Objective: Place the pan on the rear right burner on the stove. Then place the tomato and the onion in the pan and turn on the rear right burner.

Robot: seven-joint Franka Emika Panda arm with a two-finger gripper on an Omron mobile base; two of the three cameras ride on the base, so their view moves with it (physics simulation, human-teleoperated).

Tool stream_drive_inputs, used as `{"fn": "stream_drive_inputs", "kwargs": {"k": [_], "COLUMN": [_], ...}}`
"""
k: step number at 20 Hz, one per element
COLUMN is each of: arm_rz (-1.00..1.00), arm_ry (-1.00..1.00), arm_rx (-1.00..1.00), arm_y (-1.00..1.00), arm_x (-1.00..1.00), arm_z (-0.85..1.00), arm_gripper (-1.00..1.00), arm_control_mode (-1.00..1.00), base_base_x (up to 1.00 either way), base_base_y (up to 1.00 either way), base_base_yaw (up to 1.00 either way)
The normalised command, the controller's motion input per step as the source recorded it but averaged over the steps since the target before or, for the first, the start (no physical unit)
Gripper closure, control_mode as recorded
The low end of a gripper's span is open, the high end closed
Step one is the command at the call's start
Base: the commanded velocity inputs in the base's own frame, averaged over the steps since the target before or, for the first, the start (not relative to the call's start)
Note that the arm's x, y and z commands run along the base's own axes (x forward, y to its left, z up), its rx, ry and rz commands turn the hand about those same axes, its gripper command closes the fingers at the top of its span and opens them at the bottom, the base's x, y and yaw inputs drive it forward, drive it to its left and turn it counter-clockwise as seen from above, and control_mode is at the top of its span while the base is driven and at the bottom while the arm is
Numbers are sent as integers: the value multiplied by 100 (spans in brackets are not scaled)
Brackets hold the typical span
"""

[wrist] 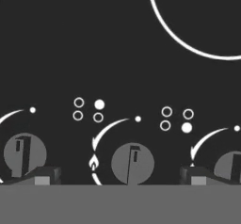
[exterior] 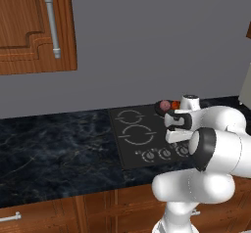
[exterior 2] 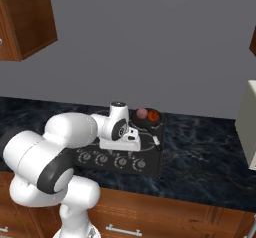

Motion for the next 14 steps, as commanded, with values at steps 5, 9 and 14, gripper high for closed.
{"fn": "stream_drive_inputs", "kwargs": {"k": [5,9,14], "arm_rz": [0,0,0], "arm_ry": [0,0,0], "arm_rx": [2,6,10], "arm_y": [-2,-18,-2], "arm_x": [-5,-1,-4], "arm_z": [-3,-5,-8], "arm_gripper": [-100,-100,-100], "arm_control_mode": [-100,-100,-100], "base_base_x": [0,0,0], "base_base_y": [0,0,0], "base_base_yaw": [0,0,0]}}
